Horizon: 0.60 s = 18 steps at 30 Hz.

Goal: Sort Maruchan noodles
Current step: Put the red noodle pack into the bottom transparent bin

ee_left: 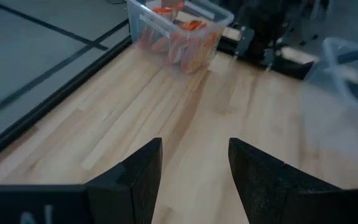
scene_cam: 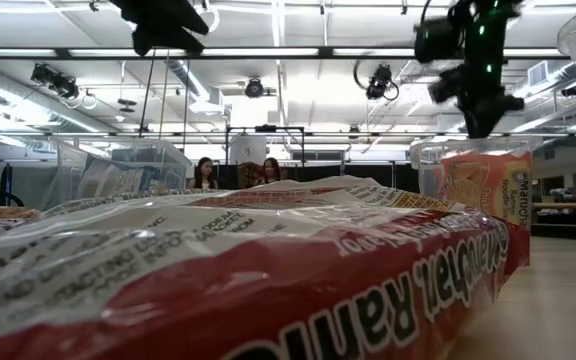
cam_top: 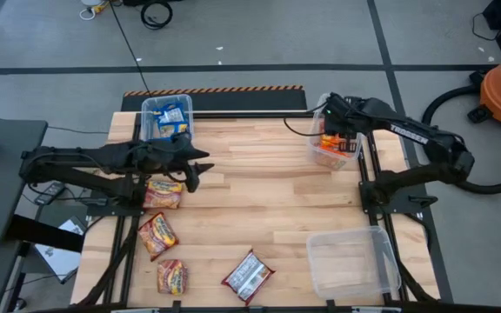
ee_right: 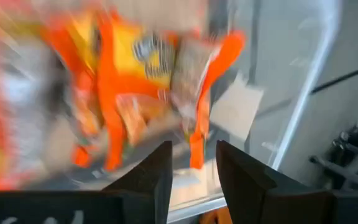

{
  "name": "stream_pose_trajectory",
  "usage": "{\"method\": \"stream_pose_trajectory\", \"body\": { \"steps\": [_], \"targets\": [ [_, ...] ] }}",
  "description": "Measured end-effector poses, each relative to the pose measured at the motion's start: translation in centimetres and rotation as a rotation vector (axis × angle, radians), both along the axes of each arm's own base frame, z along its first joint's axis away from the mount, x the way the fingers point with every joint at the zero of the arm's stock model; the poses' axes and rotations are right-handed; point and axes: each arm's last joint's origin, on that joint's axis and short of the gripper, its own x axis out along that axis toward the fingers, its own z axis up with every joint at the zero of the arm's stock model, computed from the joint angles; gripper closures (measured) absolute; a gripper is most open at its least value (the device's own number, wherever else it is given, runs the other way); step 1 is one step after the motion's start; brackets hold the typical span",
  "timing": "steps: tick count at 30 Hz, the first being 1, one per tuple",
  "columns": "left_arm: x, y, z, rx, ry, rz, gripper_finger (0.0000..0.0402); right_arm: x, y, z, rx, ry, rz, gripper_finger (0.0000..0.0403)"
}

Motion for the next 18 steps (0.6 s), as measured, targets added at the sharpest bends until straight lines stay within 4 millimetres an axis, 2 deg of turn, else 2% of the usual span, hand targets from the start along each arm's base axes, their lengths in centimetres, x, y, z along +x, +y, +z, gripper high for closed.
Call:
{"method": "stream_pose_trajectory", "body": {
  "steps": [5,10,14,18],
  "targets": [
    [-1.6,-0.9,1.3,-0.146,-0.074,-0.136,0.021,1.3,3.2,4.1,0.044,-0.314,0.004,0.027],
    [-1.3,-3.7,2.5,-0.226,-0.092,-0.36,0.021,3.4,5.9,7.1,0.167,-0.736,-0.054,0.0271],
    [-0.3,-6.7,2.1,-0.233,-0.086,-0.5,0.021,5.7,8.6,8.3,0.285,-0.951,0.022,0.0271],
    [0.7,-9.7,1.6,-0.257,-0.087,-0.614,0.021,8.2,12.1,8.1,0.405,-1.031,0.078,0.0271]
  ]
}}
